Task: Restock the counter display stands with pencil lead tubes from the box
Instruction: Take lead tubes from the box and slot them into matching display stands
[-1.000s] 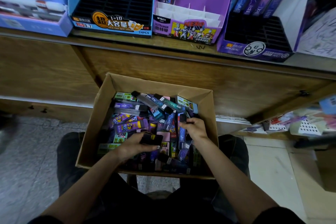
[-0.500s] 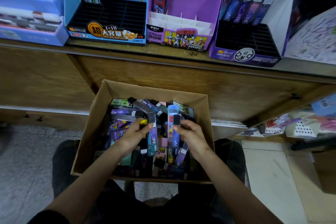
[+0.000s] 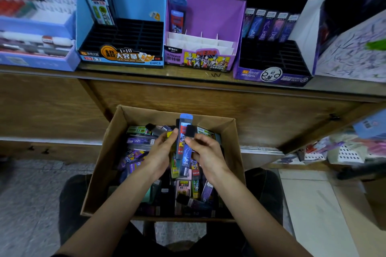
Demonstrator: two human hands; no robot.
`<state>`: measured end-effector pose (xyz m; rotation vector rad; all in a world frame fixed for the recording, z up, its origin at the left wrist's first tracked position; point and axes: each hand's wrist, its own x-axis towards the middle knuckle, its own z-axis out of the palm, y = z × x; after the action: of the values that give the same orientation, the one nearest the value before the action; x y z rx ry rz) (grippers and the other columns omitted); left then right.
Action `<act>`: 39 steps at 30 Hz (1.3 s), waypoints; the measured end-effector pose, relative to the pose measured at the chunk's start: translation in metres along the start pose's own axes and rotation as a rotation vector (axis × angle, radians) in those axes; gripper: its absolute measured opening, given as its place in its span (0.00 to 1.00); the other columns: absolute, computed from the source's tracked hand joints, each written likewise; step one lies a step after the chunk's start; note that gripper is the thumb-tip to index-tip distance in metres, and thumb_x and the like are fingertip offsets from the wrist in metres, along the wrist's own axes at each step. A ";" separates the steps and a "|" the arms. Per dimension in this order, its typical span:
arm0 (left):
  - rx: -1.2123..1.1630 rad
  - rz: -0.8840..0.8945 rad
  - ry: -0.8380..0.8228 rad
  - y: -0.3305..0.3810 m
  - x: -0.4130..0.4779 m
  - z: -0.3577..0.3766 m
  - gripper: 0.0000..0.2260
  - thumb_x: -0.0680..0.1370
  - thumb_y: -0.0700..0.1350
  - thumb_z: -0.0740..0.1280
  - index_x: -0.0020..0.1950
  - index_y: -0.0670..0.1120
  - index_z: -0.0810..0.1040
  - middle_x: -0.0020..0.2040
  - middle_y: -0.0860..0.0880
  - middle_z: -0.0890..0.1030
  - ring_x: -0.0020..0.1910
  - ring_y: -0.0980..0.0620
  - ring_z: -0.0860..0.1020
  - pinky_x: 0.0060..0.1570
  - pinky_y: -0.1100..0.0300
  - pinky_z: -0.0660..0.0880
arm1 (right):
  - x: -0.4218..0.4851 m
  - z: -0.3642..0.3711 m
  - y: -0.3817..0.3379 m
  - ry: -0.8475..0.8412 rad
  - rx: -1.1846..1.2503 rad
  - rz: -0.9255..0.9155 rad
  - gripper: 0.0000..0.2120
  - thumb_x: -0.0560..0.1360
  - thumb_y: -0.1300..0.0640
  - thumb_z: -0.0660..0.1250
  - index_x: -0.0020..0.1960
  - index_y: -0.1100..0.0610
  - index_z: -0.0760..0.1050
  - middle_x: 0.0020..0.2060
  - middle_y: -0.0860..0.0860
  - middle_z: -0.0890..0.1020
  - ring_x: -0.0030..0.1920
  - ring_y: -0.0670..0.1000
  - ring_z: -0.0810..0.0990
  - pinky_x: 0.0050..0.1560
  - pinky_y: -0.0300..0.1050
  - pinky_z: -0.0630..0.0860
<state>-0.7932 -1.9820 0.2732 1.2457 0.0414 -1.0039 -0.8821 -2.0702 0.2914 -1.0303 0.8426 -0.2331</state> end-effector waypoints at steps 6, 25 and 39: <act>0.127 0.140 -0.081 0.008 -0.009 0.017 0.17 0.75 0.51 0.66 0.59 0.42 0.75 0.53 0.42 0.83 0.53 0.47 0.81 0.54 0.53 0.77 | -0.007 -0.003 -0.014 0.011 -0.105 -0.109 0.06 0.74 0.58 0.69 0.48 0.60 0.81 0.44 0.57 0.84 0.48 0.55 0.82 0.57 0.53 0.77; 0.326 0.532 -0.231 0.111 -0.006 0.055 0.20 0.69 0.59 0.68 0.57 0.52 0.74 0.44 0.55 0.83 0.45 0.56 0.82 0.39 0.65 0.77 | -0.016 -0.099 -0.266 0.388 -0.641 -0.923 0.05 0.73 0.56 0.71 0.41 0.48 0.76 0.36 0.47 0.81 0.36 0.46 0.79 0.37 0.43 0.78; 0.343 0.619 -0.273 0.132 -0.005 0.081 0.13 0.70 0.56 0.66 0.53 0.53 0.76 0.42 0.55 0.83 0.43 0.57 0.82 0.38 0.67 0.77 | 0.021 -0.118 -0.339 0.406 -1.306 -0.890 0.13 0.72 0.62 0.71 0.55 0.62 0.74 0.47 0.59 0.80 0.47 0.56 0.78 0.52 0.50 0.75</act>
<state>-0.7494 -2.0477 0.4068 1.2980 -0.7140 -0.6370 -0.8834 -2.3366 0.5336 -2.6441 0.8144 -0.7007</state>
